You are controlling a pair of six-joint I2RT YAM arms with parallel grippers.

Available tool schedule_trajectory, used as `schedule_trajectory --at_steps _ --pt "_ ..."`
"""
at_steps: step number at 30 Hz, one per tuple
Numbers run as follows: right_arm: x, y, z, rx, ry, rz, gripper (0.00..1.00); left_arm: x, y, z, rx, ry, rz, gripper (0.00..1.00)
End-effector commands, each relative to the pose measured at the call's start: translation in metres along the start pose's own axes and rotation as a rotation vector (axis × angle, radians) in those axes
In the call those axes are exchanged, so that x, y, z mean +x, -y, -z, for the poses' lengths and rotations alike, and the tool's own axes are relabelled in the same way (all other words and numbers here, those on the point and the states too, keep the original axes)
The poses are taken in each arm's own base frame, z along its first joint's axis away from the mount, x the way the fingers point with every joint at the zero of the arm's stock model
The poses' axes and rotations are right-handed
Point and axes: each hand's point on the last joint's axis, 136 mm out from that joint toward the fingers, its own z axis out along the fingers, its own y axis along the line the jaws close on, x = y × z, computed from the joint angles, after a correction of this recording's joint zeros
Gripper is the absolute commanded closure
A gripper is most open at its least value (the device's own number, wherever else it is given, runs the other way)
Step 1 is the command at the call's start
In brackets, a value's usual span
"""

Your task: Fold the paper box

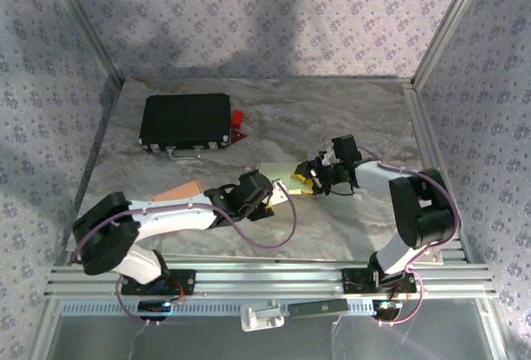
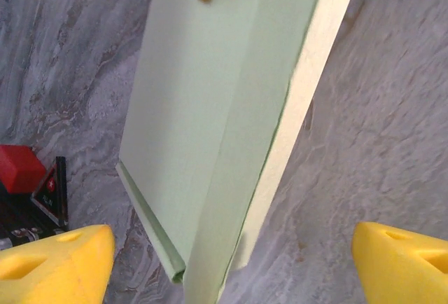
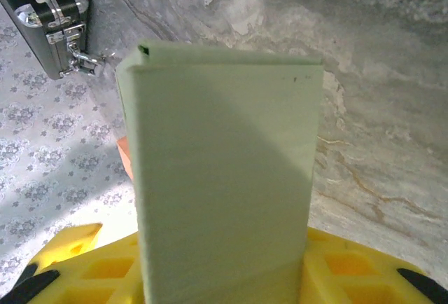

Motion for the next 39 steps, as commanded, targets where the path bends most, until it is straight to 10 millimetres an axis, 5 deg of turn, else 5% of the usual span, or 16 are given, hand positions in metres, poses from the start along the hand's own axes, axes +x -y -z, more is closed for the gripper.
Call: schedule_trajectory --at_steps 1,14,24,30,39 --pt "0.012 0.015 0.003 0.054 -0.055 -0.074 0.57 -0.019 -0.013 -0.006 -0.069 0.015 -0.100 0.13" --pt "0.019 0.014 0.005 0.051 -0.096 -0.127 0.55 -0.013 -0.012 -0.037 -0.165 -0.057 -0.179 0.19" --pt "0.021 0.016 0.009 0.056 -0.095 -0.136 0.47 -0.026 -0.010 -0.019 -0.124 -0.039 -0.180 0.39" --pt "0.016 -0.001 0.031 0.055 -0.039 -0.061 0.38 -0.022 -0.001 -0.003 0.007 -0.097 -0.172 0.46" --pt "0.012 -0.032 0.099 0.110 0.210 0.181 0.37 -0.016 0.021 0.037 0.303 -0.190 -0.079 0.47"
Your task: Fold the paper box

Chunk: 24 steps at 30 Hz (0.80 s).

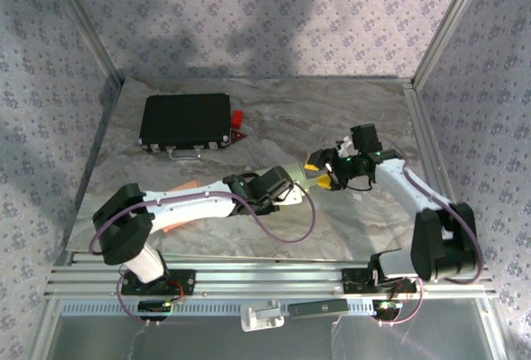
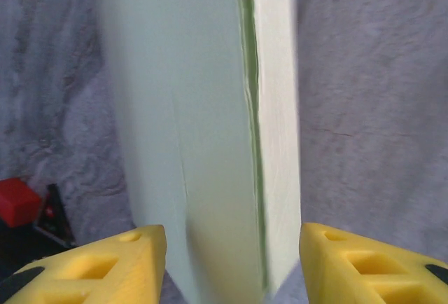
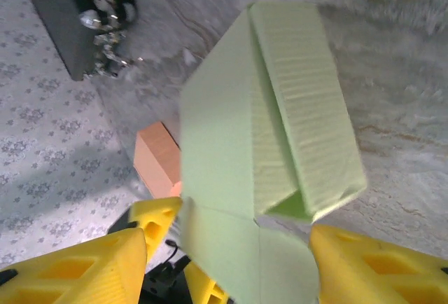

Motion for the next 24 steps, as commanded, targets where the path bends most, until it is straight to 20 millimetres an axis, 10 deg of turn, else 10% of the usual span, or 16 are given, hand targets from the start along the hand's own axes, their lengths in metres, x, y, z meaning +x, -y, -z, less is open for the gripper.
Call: schedule_trajectory --at_steps 1,12,24 --pt "-0.001 0.001 0.029 0.082 0.111 0.110 0.37 0.017 0.019 0.026 0.201 -0.073 0.068 0.48" --pt "0.000 0.043 0.017 0.203 0.174 0.131 0.43 0.018 0.016 0.019 0.176 -0.021 0.270 0.41" --pt "-0.037 0.039 -0.028 0.207 0.111 0.146 0.45 0.044 -0.077 0.042 0.276 0.247 1.465 0.32"
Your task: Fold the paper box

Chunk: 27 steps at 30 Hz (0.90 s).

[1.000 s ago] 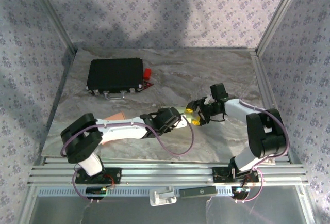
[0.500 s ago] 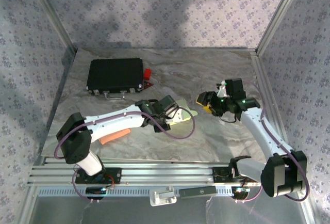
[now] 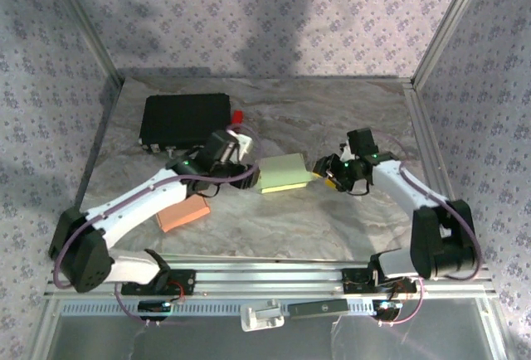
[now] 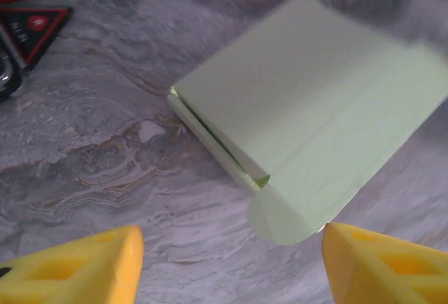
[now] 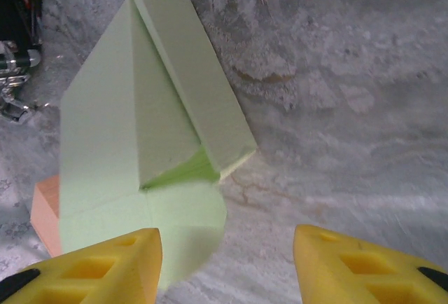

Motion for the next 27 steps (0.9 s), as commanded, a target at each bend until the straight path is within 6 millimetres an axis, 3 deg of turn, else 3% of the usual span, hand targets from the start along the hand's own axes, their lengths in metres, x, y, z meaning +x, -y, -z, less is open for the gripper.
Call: schedule_trajectory --at_steps 1,4,12,22,27 --pt "-0.013 -0.016 -0.014 -0.046 -0.012 0.051 0.44 0.003 0.009 -0.012 0.164 -0.027 0.385 0.32" --pt "-0.013 -0.019 -0.024 -0.053 -0.027 0.055 0.44 0.004 0.009 -0.024 0.193 -0.042 0.431 0.31" --pt "-0.012 -0.015 -0.025 -0.052 -0.011 0.035 0.43 0.010 -0.023 -0.062 0.161 -0.102 0.525 0.29" --pt "-0.009 -0.008 -0.032 -0.034 -0.033 0.028 0.44 0.002 -0.020 -0.097 0.221 -0.116 0.520 0.30" --pt "-0.005 -0.003 -0.036 -0.023 -0.045 0.031 0.45 0.011 -0.021 -0.107 0.242 -0.117 0.538 0.39"
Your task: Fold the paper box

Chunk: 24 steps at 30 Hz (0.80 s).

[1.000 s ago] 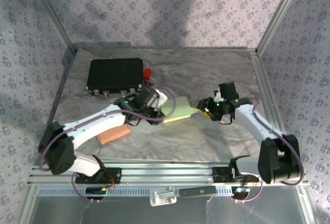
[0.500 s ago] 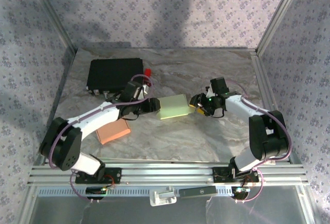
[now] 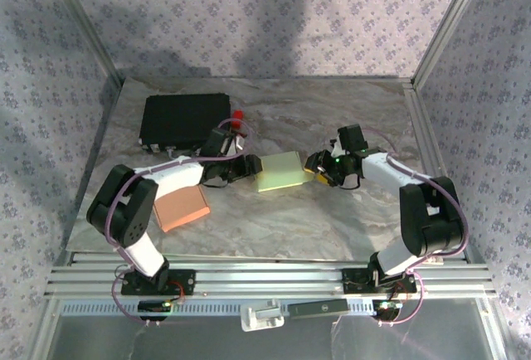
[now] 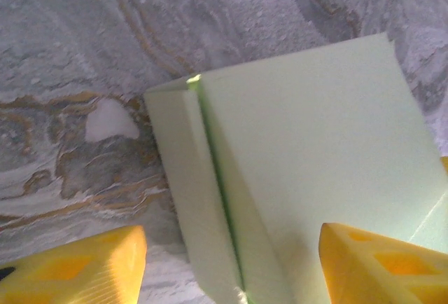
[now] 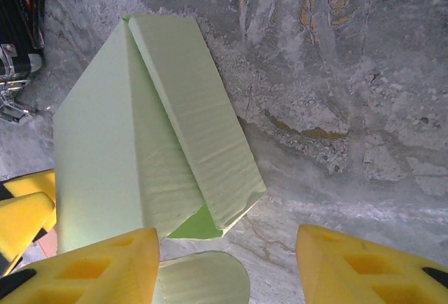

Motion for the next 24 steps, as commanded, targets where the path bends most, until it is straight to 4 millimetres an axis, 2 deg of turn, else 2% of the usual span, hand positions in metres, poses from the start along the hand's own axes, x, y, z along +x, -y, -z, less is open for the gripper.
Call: schedule_trajectory --at_steps 1,11,17,24 --pt "0.008 0.008 -0.008 0.016 -0.033 -0.004 0.45 -0.003 0.007 -0.008 0.059 0.009 -0.001 0.40" --pt "0.009 0.015 -0.001 0.034 -0.028 0.007 0.46 0.006 -0.012 -0.017 0.062 0.003 0.029 0.65" --pt "0.003 0.013 0.000 0.007 -0.021 0.019 0.45 0.006 -0.014 -0.015 0.084 0.016 0.028 0.73" --pt "-0.004 0.004 -0.014 -0.107 -0.044 0.034 0.44 0.000 -0.012 -0.005 0.173 0.056 0.025 0.75"
